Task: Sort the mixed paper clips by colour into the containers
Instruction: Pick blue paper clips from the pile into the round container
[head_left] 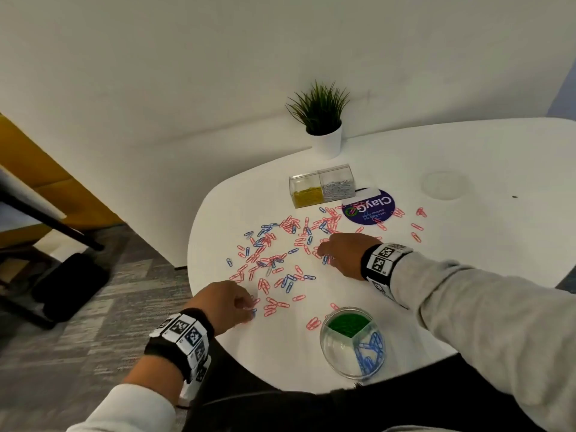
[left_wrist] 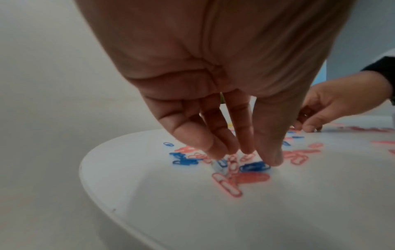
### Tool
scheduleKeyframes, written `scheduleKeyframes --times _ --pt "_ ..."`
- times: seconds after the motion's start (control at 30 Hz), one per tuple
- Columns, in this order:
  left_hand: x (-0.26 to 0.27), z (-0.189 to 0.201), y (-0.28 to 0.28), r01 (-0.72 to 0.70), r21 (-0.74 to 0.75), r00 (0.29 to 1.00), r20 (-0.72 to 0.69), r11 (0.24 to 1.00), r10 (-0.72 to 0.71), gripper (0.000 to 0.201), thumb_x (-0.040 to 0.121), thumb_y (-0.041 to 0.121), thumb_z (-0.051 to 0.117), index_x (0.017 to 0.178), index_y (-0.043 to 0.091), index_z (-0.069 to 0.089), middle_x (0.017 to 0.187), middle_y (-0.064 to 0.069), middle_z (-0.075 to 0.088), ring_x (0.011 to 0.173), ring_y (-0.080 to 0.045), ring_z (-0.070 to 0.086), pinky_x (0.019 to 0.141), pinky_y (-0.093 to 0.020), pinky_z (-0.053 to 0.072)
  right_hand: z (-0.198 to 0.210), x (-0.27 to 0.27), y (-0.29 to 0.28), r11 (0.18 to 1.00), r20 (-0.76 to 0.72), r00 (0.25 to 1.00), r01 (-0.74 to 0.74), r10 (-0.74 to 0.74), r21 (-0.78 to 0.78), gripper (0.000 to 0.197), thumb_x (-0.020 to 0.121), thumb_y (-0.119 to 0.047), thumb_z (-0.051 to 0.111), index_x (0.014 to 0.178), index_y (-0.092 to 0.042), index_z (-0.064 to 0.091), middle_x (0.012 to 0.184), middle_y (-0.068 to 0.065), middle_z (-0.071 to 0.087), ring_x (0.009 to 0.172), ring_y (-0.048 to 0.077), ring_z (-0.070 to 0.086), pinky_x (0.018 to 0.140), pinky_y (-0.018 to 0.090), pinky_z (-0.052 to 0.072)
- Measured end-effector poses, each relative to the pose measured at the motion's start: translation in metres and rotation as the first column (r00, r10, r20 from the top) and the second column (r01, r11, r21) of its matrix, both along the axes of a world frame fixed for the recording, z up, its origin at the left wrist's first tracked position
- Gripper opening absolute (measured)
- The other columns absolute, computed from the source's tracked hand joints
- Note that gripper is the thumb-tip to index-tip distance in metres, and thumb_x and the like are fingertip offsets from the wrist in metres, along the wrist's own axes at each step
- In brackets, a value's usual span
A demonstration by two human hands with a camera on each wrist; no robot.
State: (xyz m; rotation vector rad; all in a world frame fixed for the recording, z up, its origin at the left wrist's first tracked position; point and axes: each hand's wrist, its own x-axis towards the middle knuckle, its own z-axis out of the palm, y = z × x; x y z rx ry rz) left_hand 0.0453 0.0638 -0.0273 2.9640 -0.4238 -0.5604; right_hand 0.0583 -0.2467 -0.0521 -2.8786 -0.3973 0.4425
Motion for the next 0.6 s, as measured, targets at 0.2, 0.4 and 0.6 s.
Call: scheduleKeyframes --times 0.2,0.4,0.6 --pt "-0.003 -0.003 -0.004 0.056 0.022 0.998 0.029 0.998 -0.057 0.015 0.088 0.041 0.068 0.098 0.033 0.074 0.101 0.015 0.062 0.095 -0.007 0.058 0.089 -0.026 0.05 -0.003 0.002 0.003 0.998 0.091 0.996 -0.019 0.024 -0.061 0.002 0.098 -0.026 0.053 0.099 -0.026 0.055 0.105 -0.001 0.05 0.076 0.017 0.052 0.067 0.033 0.049" --pt "0.001 -0.008 0.002 -0.055 -0.153 0.997 0.049 0.987 0.063 0.006 0.085 0.031 0.068 0.08 0.029 0.068 0.087 0.013 0.064 0.08 -0.008 0.06 0.069 -0.019 0.049 0.001 -0.003 -0.003 0.999 0.165 0.986 0.042 -0.036 -0.031 0.015 0.099 -0.025 0.048 0.112 -0.02 0.053 0.111 0.004 0.053 0.08 0.019 0.051 0.071 0.034 0.048" --pt "0.012 0.002 0.012 -0.396 -0.56 0.917 -0.202 0.728 0.344 0.015 0.09 0.006 0.065 0.096 0.019 0.068 0.08 -0.006 0.072 0.064 -0.013 0.067 0.054 -0.026 0.052 0.005 -0.006 -0.009 0.966 0.194 0.962 0.222 -0.193 -0.136 0.048 0.092 -0.019 0.05 0.138 -0.02 0.041 0.126 0.009 0.053 0.111 0.029 0.057 0.082 0.039 0.049"
